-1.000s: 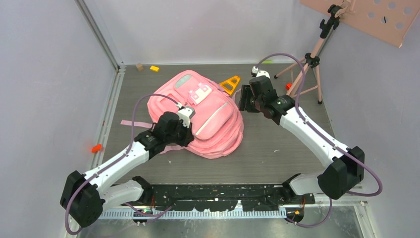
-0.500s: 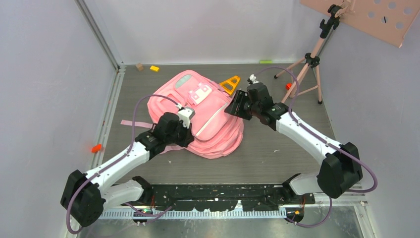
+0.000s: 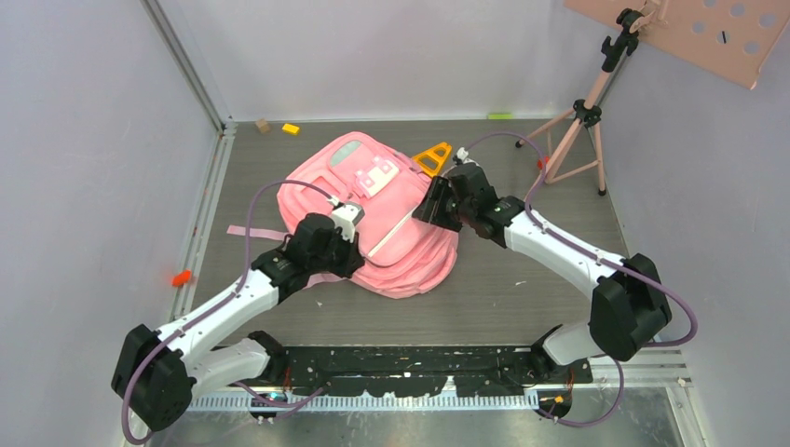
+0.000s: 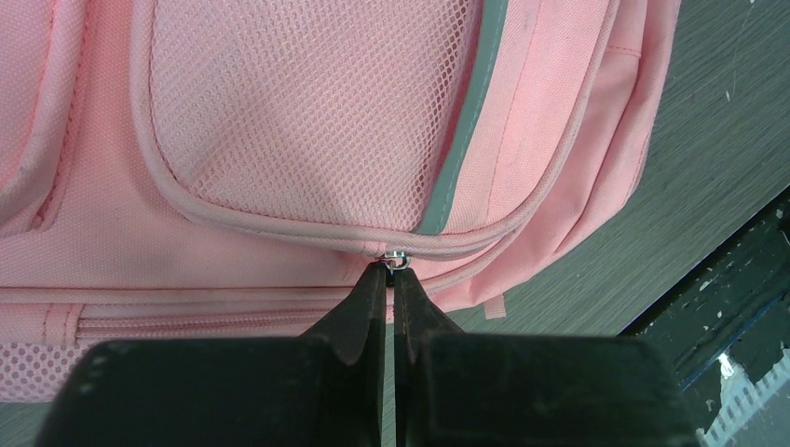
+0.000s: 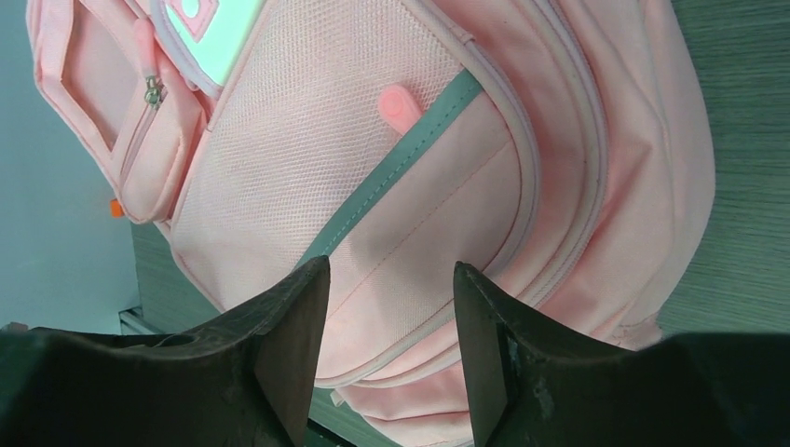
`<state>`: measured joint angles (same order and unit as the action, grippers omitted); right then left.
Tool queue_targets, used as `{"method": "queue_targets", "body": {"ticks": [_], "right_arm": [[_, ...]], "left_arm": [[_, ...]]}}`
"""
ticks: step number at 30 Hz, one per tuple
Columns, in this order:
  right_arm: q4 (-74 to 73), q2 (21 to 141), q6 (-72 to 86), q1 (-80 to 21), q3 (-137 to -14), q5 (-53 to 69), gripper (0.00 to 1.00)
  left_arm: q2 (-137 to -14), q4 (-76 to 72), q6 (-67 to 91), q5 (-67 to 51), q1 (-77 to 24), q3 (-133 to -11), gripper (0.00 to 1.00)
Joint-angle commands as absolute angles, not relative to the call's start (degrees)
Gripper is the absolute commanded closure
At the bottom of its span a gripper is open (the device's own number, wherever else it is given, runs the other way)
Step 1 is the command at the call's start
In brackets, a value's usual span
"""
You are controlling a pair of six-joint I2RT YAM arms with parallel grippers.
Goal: Pack the student bag
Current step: Zip the student bag at the center of the board.
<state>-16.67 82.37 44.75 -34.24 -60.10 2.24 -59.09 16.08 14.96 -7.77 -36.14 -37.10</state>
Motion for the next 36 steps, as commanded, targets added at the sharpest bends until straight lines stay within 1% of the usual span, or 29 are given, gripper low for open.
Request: {"method": "queue_targets", "body": {"ticks": [1, 10, 13, 15, 17, 18, 19, 20, 21, 22, 23, 24, 25, 27, 29, 33, 36], "right_arm": [[-19.07, 79.63, 43.86, -34.55, -59.90, -4.68, 0.42], [-19.25, 79.01, 44.65, -34.53, -59.36, -6.58, 0.39], [-16.97, 79.20, 45.01, -34.54, -58.50, -3.74, 0.40], [-15.46, 79.87, 45.72, -34.54, -58.44, -1.64, 0.43], [-14.01, 81.14, 46.41, -34.54, -58.51, 0.04, 0.50], [-13.77, 81.35, 46.80, -34.54, -58.48, 1.15, 0.52], [-13.33, 81.75, 47.00, -34.54, -58.41, 1.72, 0.58], [-13.08, 81.92, 47.39, -34.54, -58.34, 2.08, 0.62], [-12.56, 82.07, 47.56, -34.58, -58.18, 2.23, 0.71], [-12.35, 82.12, 47.79, -34.61, -58.09, 2.47, 0.74], [-12.07, 82.27, 47.96, -34.69, -57.99, 2.42, 0.82], [-12.06, 82.31, 48.02, -34.79, -57.94, 2.01, 0.86], [-12.05, 82.28, 48.13, -34.89, -57.88, 1.80, 0.92], [-11.92, 82.39, 48.26, -35.11, -57.65, 1.09, 0.97], [-11.65, 82.61, 48.51, -35.25, -57.39, 0.58, 0.99], [-10.63, 83.04, 49.16, -35.83, -56.78, 0.18, 1.00], [-9.57, 83.29, 49.56, -36.50, -56.43, -2.59, 1.00]], "left_arm": [[-57.80, 14.85, 15.82, -8.61, -36.08, -36.41, 1.00], [-56.44, 15.51, 16.38, -8.52, -36.09, -35.66, 1.00], [-56.12, 15.56, 16.81, -8.88, -36.05, -35.55, 1.00], [-56.09, 15.51, 17.40, -9.27, -36.16, -35.48, 1.00], [-56.05, 15.39, 18.07, -9.58, -36.40, -35.41, 1.00], [-56.08, 15.32, 18.41, -9.58, -36.75, -35.35, 1.00], [-56.08, 15.23, 18.90, -9.58, -37.00, -35.31, 1.00], [-56.12, 15.09, 19.47, -9.54, -37.55, -35.26, 1.00], [-56.15, 14.99, 20.03, -9.40, -38.11, -35.26, 1.00], [-56.16, 14.90, 20.75, -9.03, -38.85, -35.29, 1.00], [-56.21, 14.74, 21.46, -8.61, -39.68, -35.35, 1.00], [-56.29, 14.36, 22.66, -8.10, -40.53, -35.36, 1.00], [-56.34, 13.80, 23.40, -7.81, -41.46, -35.32, 1.00], [-56.71, 12.24, 26.29, -7.59, -42.93, -34.97, 1.00], [-57.27, 10.26, 29.19, -7.13, -44.27, -34.55, 1.00], [-59.49, 5.93, 34.95, -4.61, -47.53, -34.16, 1.00], [-61.92, 1.86, 39.28, -2.98, -49.60, -34.24, 1.00]]}}
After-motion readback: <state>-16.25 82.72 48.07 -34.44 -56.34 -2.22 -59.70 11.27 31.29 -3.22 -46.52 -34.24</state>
